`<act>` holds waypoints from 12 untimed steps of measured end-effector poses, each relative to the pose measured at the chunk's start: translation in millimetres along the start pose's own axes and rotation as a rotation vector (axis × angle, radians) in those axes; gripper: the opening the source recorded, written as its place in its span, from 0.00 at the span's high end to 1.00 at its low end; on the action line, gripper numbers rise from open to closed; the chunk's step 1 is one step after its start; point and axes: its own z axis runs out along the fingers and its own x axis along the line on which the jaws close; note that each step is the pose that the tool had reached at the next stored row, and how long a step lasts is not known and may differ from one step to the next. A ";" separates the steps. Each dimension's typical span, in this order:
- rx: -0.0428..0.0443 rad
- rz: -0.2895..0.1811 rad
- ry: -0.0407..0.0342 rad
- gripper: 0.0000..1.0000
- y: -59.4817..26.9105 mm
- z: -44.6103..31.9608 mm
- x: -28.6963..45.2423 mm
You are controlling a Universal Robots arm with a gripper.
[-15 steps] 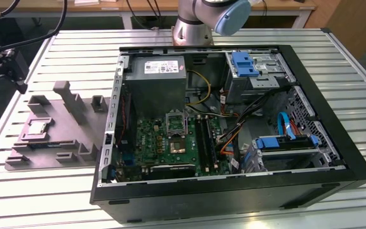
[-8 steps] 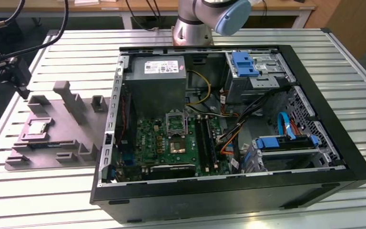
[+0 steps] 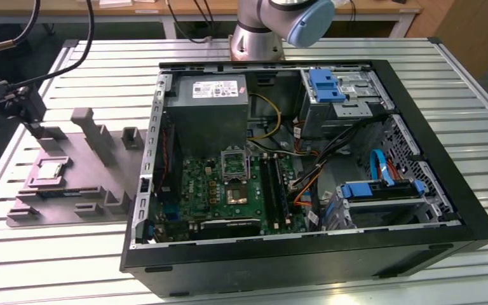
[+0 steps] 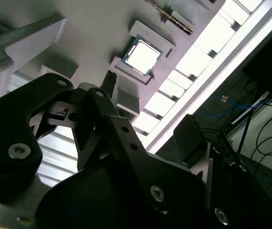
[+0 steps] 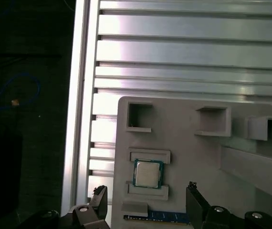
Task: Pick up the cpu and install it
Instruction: 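Pick up the cpu and move it towards the insertion slot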
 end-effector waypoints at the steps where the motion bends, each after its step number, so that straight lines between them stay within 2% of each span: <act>1: -0.0002 0.002 -0.0001 0.25 -0.1 1.7 -0.2; 9: -0.0009 0.019 -0.0011 0.25 -3.1 15.8 -1.6; 12: -0.0009 0.020 -0.0010 0.25 -3.3 18.5 -2.0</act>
